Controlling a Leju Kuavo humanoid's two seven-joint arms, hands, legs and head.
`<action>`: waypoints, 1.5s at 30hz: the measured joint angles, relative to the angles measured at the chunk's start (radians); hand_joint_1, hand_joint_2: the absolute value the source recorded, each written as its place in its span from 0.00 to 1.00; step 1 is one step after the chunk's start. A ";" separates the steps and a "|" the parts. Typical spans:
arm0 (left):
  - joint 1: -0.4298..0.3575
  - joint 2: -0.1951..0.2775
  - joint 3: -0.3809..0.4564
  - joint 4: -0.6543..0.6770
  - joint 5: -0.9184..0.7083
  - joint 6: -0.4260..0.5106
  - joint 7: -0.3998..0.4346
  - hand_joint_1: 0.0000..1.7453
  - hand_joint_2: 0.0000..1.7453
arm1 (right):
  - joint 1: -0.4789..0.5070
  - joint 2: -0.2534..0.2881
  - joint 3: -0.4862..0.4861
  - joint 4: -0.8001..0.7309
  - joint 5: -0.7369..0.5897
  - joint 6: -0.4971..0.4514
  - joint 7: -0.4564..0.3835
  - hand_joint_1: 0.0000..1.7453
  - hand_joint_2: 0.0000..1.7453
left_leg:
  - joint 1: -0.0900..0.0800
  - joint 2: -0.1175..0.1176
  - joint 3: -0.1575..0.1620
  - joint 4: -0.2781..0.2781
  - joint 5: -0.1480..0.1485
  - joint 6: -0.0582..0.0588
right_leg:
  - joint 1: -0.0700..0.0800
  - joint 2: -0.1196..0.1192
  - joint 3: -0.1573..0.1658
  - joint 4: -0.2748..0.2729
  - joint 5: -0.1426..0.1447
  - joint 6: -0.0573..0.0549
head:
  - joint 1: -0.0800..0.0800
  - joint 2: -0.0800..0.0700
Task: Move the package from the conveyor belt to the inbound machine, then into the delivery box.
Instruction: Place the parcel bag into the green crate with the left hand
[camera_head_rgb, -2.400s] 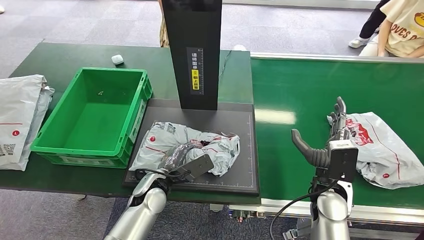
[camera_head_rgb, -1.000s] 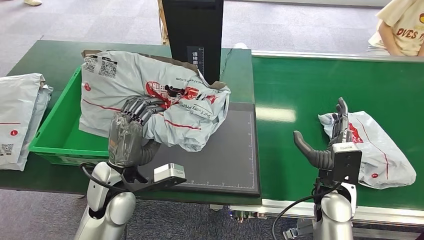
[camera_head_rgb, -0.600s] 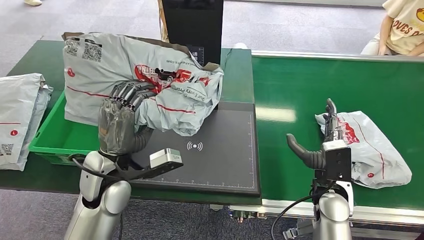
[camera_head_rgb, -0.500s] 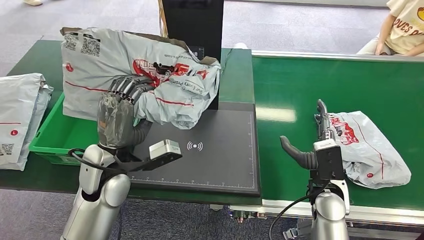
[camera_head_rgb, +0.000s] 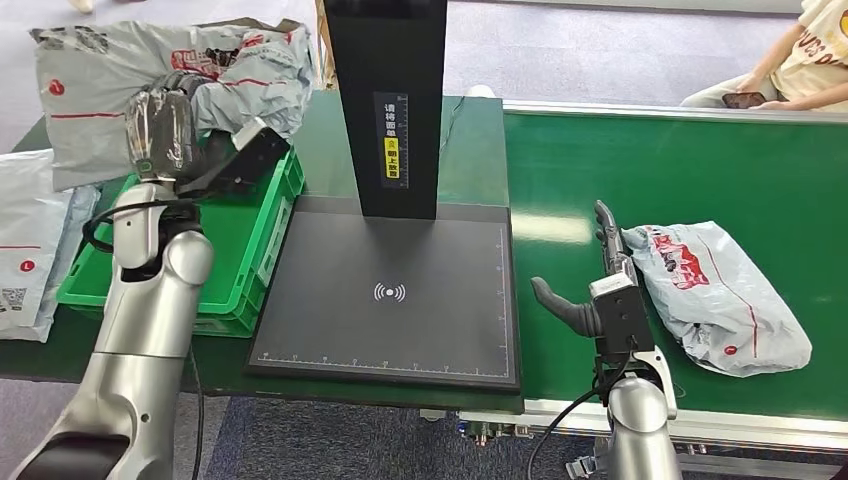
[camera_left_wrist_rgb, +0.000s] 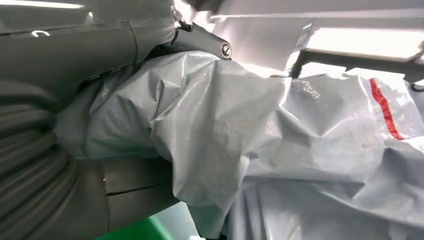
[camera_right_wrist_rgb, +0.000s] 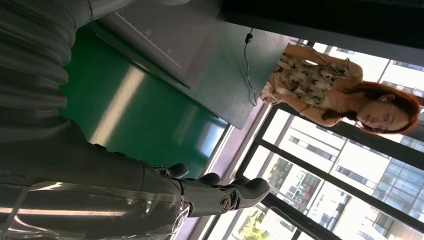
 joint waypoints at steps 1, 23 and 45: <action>-0.029 0.007 0.015 0.047 -0.010 -0.005 0.026 1.00 1.00 | -0.004 -0.001 0.004 0.006 0.000 0.001 0.000 0.00 1.00 | 0.000 0.000 0.000 0.000 0.000 0.000 | 0.000 0.000 0.000 0.000 0.000 0.000 | 0.000 0.000; -0.223 0.068 0.144 0.428 -0.080 -0.088 0.314 1.00 1.00 | -0.034 -0.013 0.030 0.065 -0.001 0.001 0.008 0.00 1.00 | 0.000 -0.001 -0.001 0.000 0.000 0.000 | 0.000 0.000 0.000 0.000 0.000 0.000 | 0.000 0.000; -0.214 0.053 0.274 0.623 -0.036 -0.559 0.358 0.34 1.00 | -0.108 -0.016 0.064 0.184 -0.006 -0.021 0.011 0.00 1.00 | 0.000 0.000 -0.001 0.001 0.000 0.000 | 0.000 0.000 -0.001 0.000 0.000 0.000 | 0.000 0.000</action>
